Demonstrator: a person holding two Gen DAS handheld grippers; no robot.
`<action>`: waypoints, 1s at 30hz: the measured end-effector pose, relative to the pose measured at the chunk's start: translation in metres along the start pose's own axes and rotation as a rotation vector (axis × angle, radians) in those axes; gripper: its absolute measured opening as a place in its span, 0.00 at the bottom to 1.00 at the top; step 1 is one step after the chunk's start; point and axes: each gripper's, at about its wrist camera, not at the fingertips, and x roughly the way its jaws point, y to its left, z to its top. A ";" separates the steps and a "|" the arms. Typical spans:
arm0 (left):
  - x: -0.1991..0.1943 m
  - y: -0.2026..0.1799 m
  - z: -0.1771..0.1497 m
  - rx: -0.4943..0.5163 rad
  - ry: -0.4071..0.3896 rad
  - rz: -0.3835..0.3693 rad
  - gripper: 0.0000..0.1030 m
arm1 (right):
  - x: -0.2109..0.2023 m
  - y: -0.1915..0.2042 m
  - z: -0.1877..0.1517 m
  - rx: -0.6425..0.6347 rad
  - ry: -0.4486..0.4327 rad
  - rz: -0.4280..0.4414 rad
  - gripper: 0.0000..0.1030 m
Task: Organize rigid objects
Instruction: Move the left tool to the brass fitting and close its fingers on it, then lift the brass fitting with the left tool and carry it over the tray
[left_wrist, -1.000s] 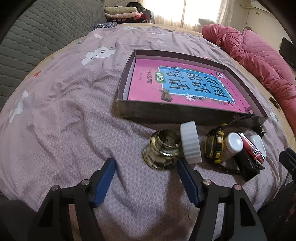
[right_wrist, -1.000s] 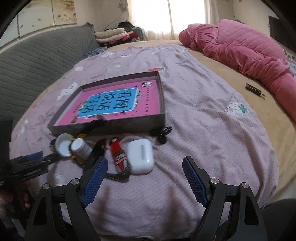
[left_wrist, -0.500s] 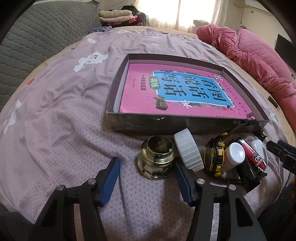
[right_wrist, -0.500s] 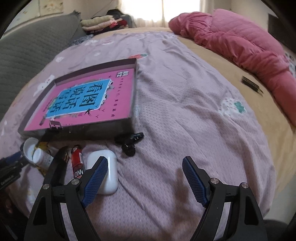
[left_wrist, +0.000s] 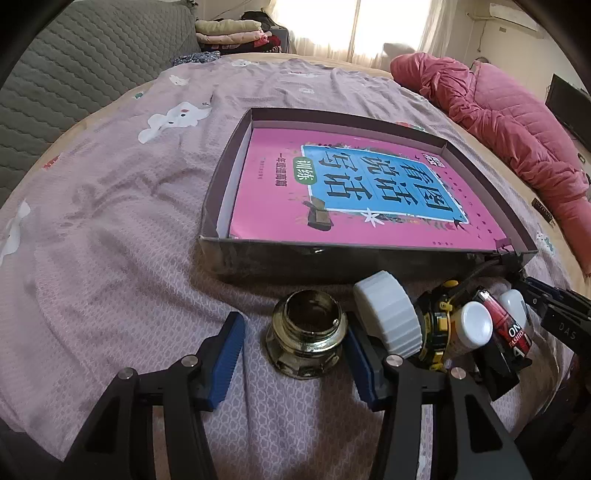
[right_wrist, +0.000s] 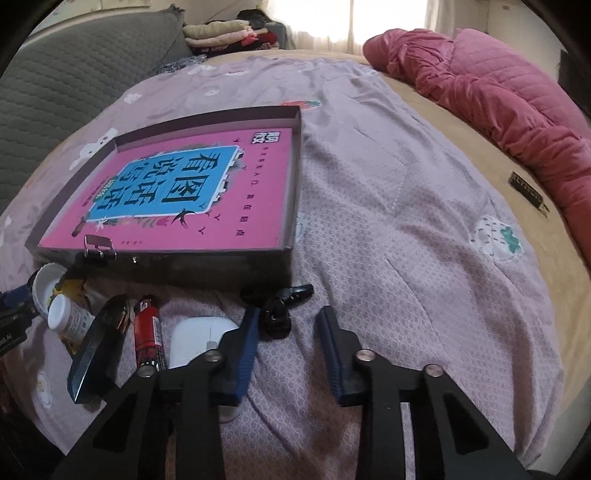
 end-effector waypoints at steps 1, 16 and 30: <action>0.001 0.000 0.000 0.000 -0.001 -0.001 0.51 | 0.001 0.000 0.001 0.001 -0.001 0.007 0.26; 0.002 0.002 0.000 -0.014 -0.011 -0.070 0.35 | -0.011 -0.005 0.005 0.057 -0.035 0.088 0.17; -0.027 0.006 -0.001 -0.031 -0.076 -0.095 0.35 | -0.040 -0.001 -0.001 0.062 -0.107 0.172 0.17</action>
